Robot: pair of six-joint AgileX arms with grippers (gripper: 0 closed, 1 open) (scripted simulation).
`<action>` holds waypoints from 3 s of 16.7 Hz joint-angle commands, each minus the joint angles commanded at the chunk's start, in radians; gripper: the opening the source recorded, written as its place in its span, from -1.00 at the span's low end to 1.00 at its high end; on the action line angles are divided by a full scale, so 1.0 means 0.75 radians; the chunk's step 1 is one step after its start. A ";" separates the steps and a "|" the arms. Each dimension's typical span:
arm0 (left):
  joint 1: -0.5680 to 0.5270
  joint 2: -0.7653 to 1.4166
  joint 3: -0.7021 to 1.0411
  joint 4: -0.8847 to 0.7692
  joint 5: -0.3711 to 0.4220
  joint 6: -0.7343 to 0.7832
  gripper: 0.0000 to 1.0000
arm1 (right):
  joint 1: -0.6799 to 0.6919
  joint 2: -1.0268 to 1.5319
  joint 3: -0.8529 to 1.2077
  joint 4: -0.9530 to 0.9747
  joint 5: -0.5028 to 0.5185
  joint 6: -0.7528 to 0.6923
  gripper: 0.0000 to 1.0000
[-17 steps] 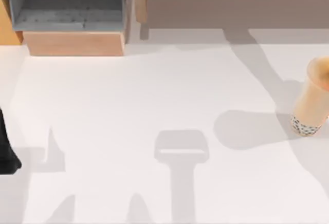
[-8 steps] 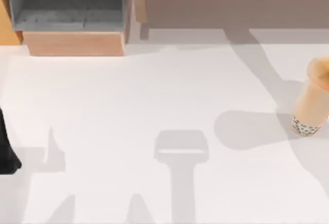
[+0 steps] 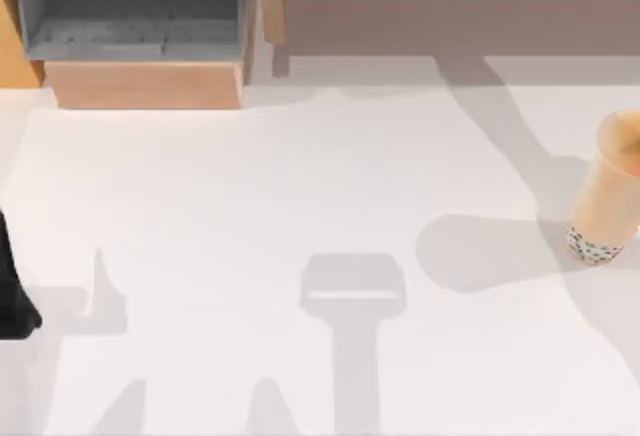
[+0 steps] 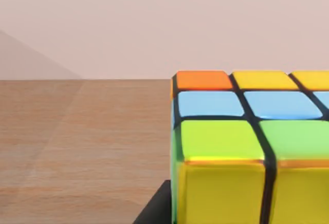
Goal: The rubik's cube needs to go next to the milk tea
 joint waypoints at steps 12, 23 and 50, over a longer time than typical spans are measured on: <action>0.000 0.000 0.000 0.000 0.000 0.000 1.00 | 0.073 -0.237 0.117 -0.611 -0.131 0.523 -1.00; 0.000 0.000 0.000 0.000 0.000 0.000 1.00 | 0.193 0.162 -0.164 -1.563 -0.471 0.674 -1.00; 0.000 0.000 0.000 0.000 0.000 0.000 1.00 | 0.153 0.236 -0.144 -1.446 -0.596 0.635 -1.00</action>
